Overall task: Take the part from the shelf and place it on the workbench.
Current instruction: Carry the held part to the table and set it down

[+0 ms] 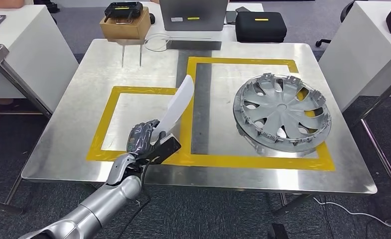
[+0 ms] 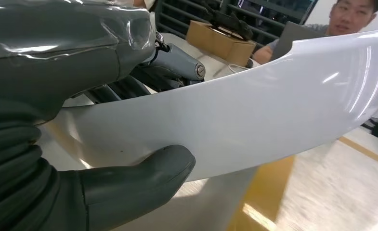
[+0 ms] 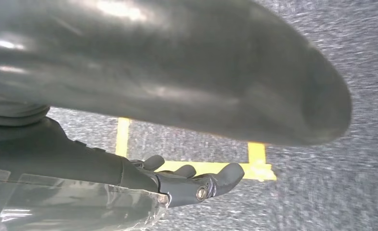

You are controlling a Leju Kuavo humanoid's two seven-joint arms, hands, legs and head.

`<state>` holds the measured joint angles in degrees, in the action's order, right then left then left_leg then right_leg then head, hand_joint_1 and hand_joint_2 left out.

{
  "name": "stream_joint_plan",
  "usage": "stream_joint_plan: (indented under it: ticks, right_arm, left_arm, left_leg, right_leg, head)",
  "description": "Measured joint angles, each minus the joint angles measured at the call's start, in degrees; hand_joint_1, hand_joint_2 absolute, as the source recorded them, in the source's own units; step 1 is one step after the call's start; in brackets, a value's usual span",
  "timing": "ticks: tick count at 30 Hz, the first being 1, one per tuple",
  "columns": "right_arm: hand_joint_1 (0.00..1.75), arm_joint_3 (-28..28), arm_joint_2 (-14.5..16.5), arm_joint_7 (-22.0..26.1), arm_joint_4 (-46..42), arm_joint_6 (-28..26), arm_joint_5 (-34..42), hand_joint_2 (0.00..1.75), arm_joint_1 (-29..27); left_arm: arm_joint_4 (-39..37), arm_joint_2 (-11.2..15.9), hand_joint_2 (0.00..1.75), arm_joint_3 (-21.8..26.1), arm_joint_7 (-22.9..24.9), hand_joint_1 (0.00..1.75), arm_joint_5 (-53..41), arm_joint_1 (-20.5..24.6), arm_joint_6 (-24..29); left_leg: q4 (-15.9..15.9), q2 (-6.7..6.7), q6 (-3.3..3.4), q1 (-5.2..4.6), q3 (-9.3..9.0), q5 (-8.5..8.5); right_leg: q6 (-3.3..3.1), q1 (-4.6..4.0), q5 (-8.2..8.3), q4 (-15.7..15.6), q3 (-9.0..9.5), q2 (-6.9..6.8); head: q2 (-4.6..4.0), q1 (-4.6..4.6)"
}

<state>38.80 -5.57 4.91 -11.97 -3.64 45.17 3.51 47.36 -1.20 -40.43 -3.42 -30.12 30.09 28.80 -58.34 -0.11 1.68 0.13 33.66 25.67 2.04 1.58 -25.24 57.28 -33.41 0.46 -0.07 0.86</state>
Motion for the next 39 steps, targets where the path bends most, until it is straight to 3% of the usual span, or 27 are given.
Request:
stream_joint_plan:
  ticks: [3,4,6,8,9,11,13,14,18,20,22,23,24,25,26,27,29,31,34,37,38,39]
  right_arm:
    - [0.00,0.01,0.12,-0.24,-0.09,0.67,-0.35,0.00,-0.27]
    - [0.00,0.01,0.22,-0.39,-0.08,0.95,-0.35,0.00,-0.61]
    - [0.00,0.03,0.51,-0.52,-0.04,1.33,-0.25,0.00,-1.53]
    - [0.00,0.04,0.75,-0.55,0.02,1.45,-0.01,0.00,-2.44]
    - [0.00,0.04,0.83,-0.54,0.03,1.45,0.16,0.00,-2.78]
    - [0.00,0.04,0.91,-0.47,0.04,1.45,0.47,0.00,-3.14]
    - [0.00,0.04,1.02,-0.27,0.04,1.43,0.68,0.00,-3.15]
    - [0.00,0.04,1.10,-0.16,0.04,1.40,0.76,0.00,-3.15]
    - [0.00,0.04,1.50,0.03,0.04,1.30,0.94,0.00,-3.40]
    - [0.00,0.03,1.61,0.07,0.04,1.29,1.01,0.00,-3.41]
    - [0.00,0.02,1.62,0.10,0.04,1.26,1.09,0.00,-3.42]
    - [0.00,0.02,1.63,0.11,0.04,1.25,1.11,0.00,-3.43]
    - [0.00,0.02,1.65,0.12,0.04,1.25,1.14,0.00,-3.43]
    - [0.00,0.02,1.67,0.13,0.04,1.24,1.16,0.00,-3.42]
    - [0.00,0.02,1.69,0.13,0.04,1.24,1.18,0.00,-3.39]
    - [0.00,0.02,1.73,0.14,0.04,1.24,1.21,0.00,-3.36]
    - [0.00,0.02,1.79,0.17,0.04,1.23,1.26,0.00,-3.23]
    - [0.00,0.03,1.82,0.20,0.04,1.21,1.28,0.00,-3.16]
    - [0.00,0.07,1.85,0.21,0.04,1.19,1.28,0.00,-3.14]
    - [0.00,0.10,1.72,0.21,0.04,1.15,1.34,0.00,-3.12]
    - [0.00,0.11,1.68,0.19,0.05,1.15,1.38,0.00,-3.19]
    - [0.00,0.13,1.64,0.16,0.06,1.19,1.41,0.00,-3.29]
  left_arm:
    - [-4.26,-0.50,1.75,0.46,2.11,1.75,-3.06,1.38,4.46]
    - [-5.95,-0.74,1.75,0.58,2.79,1.75,-4.07,2.11,6.12]
    - [-9.63,-1.16,1.75,0.71,4.06,1.75,-6.00,3.51,8.23]
    - [-12.76,-1.36,1.75,0.72,5.73,1.75,-8.33,4.18,8.82]
    - [-14.01,-1.40,1.75,0.83,6.70,1.75,-10.09,4.33,8.94]
    - [-15.84,-1.44,1.75,1.35,8.61,1.75,-14.29,4.82,9.06]
    - [-17.29,-1.51,1.75,2.21,10.26,1.75,-18.19,5.64,9.08]
    - [-18.00,-1.55,1.75,2.61,10.94,1.75,-19.51,6.01,9.08]
    - [-20.17,-1.64,1.75,3.71,12.30,1.75,-21.20,6.66,9.14]
    - [-21.00,-1.64,1.75,3.99,12.87,1.75,-21.54,6.96,9.16]
    - [-22.12,-1.65,1.75,4.04,13.85,1.75,-21.93,7.17,9.08]
    - [-22.66,-1.67,1.75,4.05,14.26,1.31,-22.08,7.20,9.01]
    - [-23.09,-1.68,1.75,4.06,14.51,0.87,-22.22,7.23,8.95]
    - [-23.41,-1.68,1.75,4.08,14.60,0.44,-22.31,7.32,8.91]
    - [-23.65,-1.68,1.75,4.14,14.55,0.00,-22.34,7.49,8.87]
    - [-23.83,-1.66,1.75,4.30,14.28,0.00,-22.23,7.73,8.84]
    - [-24.14,-1.68,0.87,4.82,13.23,0.00,-21.47,8.09,8.65]
    - [-24.40,-1.76,0.00,5.47,11.87,0.00,-20.20,8.10,8.29]
    - [-24.64,-2.24,0.00,6.70,9.37,0.00,-17.77,8.11,8.03]
    - [-24.61,-3.25,0.00,8.31,4.23,0.00,-13.50,7.68,8.04]
    - [-24.48,-3.60,0.00,9.01,1.61,0.00,-11.30,7.21,8.01]
    - [-24.14,-3.99,0.00,9.75,-1.27,0.00,-8.79,6.60,7.89]
  left_leg:
    - [1.21,0.10,1.15,0.05,-0.36,-0.78]
    - [1.71,0.11,1.58,0.13,-0.50,-1.11]
    - [2.05,0.05,2.05,0.03,-0.47,-1.42]
    - [2.02,0.00,2.09,-0.27,-0.41,-1.42]
    - [1.98,0.01,2.09,-0.37,-0.40,-1.42]
    - [1.70,0.00,1.92,-0.45,-0.38,-1.30]
    - [1.06,0.00,1.46,-0.74,-0.08,-0.95]
    - [0.80,0.01,1.22,-0.89,0.10,-0.82]
    - [-0.31,0.03,0.37,-0.65,0.81,0.06]
    - [-5.11,0.03,-0.42,-0.31,2.96,2.96]
    - [-13.11,0.05,-1.00,0.04,6.50,6.45]
    - [-15.79,0.05,-1.13,0.19,7.76,7.15]
    - [-16.32,0.05,-1.14,0.30,8.03,6.75]
    - [-14.39,0.05,-1.04,0.37,7.14,5.29]
    - [-10.52,0.05,-0.81,0.41,5.28,3.17]
    - [-6.25,0.02,-0.51,0.36,3.14,1.49]
    - [-0.46,-0.04,0.08,0.02,0.45,-0.19]
    - [0.47,-0.05,0.47,-0.36,0.27,-0.12]
    - [1.61,0.01,1.56,-0.04,-0.40,-0.98]
    - [2.02,0.00,2.08,-0.18,-0.51,-1.41]
    - [2.00,0.00,2.10,-0.26,-0.48,-1.41]
    - [1.97,-0.01,2.11,-0.32,-0.47,-1.40]
  right_leg:
    - [0.64,0.03,-0.49,0.80,-0.69,-0.10]
    - [0.47,-0.02,-1.57,2.91,-1.73,-0.15]
    - [-0.13,-0.03,-4.79,10.55,-5.41,-0.19]
    - [-0.06,-0.03,-6.55,16.53,-8.38,-0.19]
    - [0.29,-0.02,-6.11,16.32,-8.36,-0.21]
    - [1.19,0.03,-3.10,9.33,-5.00,-0.35]
    - [1.21,-0.06,-0.62,2.15,-1.33,-0.55]
    - [0.90,-0.13,-0.15,0.58,-0.56,-0.58]
    - [-0.22,0.05,0.18,0.19,-0.47,-0.42]
    - [-0.68,0.31,0.25,0.11,-0.41,-0.40]
    - [-0.86,0.25,0.23,0.14,-0.42,-0.39]
    - [-0.86,0.23,0.22,0.15,-0.41,-0.37]
    - [-0.85,0.22,0.21,0.16,-0.37,-0.32]
    - [-0.84,0.22,0.21,0.16,-0.29,-0.25]
    - [-0.83,0.21,0.20,0.15,-0.18,-0.18]
    - [-0.80,0.19,0.20,0.13,-0.12,-0.12]
    - [-0.59,-0.03,0.30,0.10,-0.31,-0.09]
    - [-0.08,-0.11,0.49,-0.02,-0.54,-0.11]
    - [0.43,-0.09,-0.56,1.74,-1.61,-0.22]
    - [-0.05,-0.15,-4.98,12.27,-6.56,-0.28]
    - [0.04,-0.14,-5.96,15.45,-8.09,-0.28]
    - [0.35,-0.11,-6.11,16.70,-8.69,-0.30]
  head:
    - [0.00,-0.06]
    - [0.00,-0.16]
    - [0.00,-0.34]
    - [0.00,-0.39]
    - [0.00,-0.39]
    - [0.00,-0.40]
    - [0.00,-0.38]
    - [0.00,-0.35]
    - [0.00,-0.26]
    - [0.00,-0.16]
    - [0.00,-0.11]
    - [0.00,-0.10]
    - [0.00,-0.10]
    - [0.00,-0.09]
    - [0.00,-0.09]
    - [0.00,-0.11]
    - [0.00,-0.13]
    - [0.00,-0.11]
    - [0.00,-0.24]
    - [0.00,-0.47]
    - [0.00,-0.49]
    - [0.00,-0.49]
